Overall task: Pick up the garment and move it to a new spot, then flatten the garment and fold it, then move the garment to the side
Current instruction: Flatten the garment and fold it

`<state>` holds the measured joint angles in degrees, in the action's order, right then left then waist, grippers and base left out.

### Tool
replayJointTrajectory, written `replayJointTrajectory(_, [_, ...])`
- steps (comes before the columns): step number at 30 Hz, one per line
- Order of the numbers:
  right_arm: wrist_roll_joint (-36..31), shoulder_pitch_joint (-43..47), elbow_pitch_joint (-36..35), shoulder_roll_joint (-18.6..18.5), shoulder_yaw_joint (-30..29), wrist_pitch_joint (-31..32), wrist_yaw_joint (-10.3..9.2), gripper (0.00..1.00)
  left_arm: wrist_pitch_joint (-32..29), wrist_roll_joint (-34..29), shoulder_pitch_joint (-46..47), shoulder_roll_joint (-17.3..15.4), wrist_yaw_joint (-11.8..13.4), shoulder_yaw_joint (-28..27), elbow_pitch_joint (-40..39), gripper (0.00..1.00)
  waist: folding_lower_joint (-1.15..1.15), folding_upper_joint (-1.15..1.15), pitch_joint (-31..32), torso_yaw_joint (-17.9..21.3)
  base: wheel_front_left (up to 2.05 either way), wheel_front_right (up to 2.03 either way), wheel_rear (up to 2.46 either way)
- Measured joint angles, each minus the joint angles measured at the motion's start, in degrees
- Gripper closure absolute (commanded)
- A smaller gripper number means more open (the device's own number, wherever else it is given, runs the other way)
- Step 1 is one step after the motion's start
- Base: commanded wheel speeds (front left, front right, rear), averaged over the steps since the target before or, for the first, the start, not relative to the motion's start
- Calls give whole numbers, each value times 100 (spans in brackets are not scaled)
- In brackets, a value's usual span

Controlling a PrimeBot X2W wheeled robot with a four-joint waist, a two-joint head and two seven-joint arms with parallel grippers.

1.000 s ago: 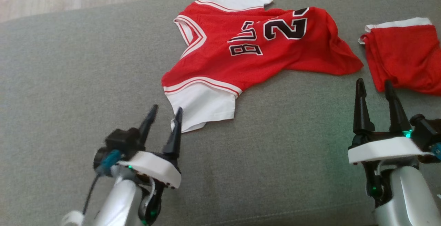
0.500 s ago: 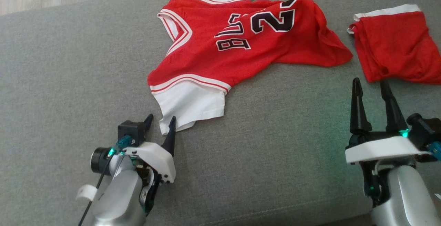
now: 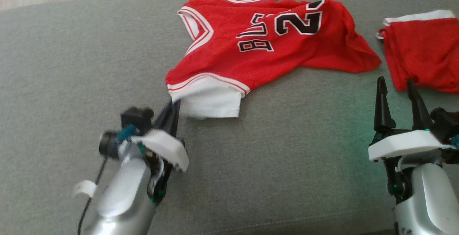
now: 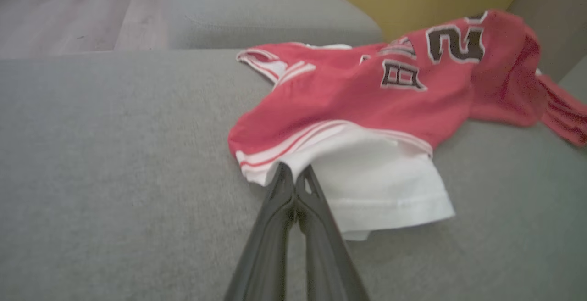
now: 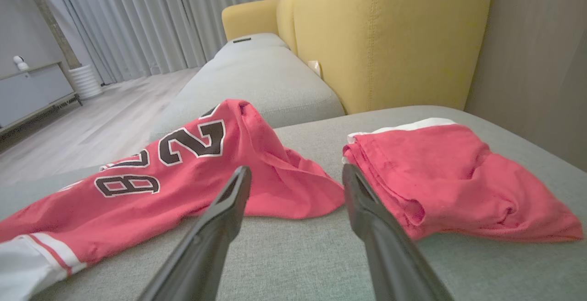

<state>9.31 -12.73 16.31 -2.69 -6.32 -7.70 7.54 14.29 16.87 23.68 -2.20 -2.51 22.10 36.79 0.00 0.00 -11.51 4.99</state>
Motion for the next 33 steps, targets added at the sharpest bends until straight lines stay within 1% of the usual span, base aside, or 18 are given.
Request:
replayJointTrajectory(1, [0, 0, 0, 0, 0, 0, 0, 0, 0, 0, 0, 0, 0, 0, 0, 100, 0, 0, 0, 0, 0, 0, 0])
replayJointTrajectory(3, [-34, -12, 77, 0, -32, 54, 0, 0, 0, -9, -25, 3, 52, -169, -519, 100, 0, 0, -1, -70, 0, 0, 0])
replayJointTrajectory(7, [-67, -98, 289, 1, -109, 177, 0, 0, 2, -125, -322, 8, 59, -536, -1359, 100, 0, 0, 2, -193, 0, 0, 0])
replayJointTrajectory(9, [-89, -118, 441, 0, -142, 254, 0, 0, 2, -170, -533, 5, 98, -654, -1633, 100, 0, 0, 2, -243, 0, 0, 0])
replayJointTrajectory(12, [-71, -143, 764, 1, -176, 371, 0, 0, 2, -168, -715, 3, 93, -679, -1905, 100, 0, 0, -9, -319, 0, 0, 0])
replayJointTrajectory(17, [-71, -454, 1330, 1, -208, 424, 0, 0, 2, -167, -724, 1, 91, -636, -2113, 100, 0, 0, -62, -434, 0, 0, 0])
replayJointTrajectory(23, [-64, -1082, 2141, 1, -762, 389, 0, 0, 2, -165, -723, 0, 91, -522, -2165, 100, 0, 0, -152, -569, 0, 0, 0])
replayJointTrajectory(29, [-654, -1573, 2904, 0, -1414, 367, 0, 0, 2, -158, -709, 0, 91, -427, -2169, 100, 0, 0, -266, -700, 0, 0, 0])
replayJointTrajectory(33, [-934, -1837, 3300, 0, -1692, 365, 0, 0, 2, -158, -695, 1, 91, -417, -2172, 100, 0, 0, -338, -779, 0, 0, 0])
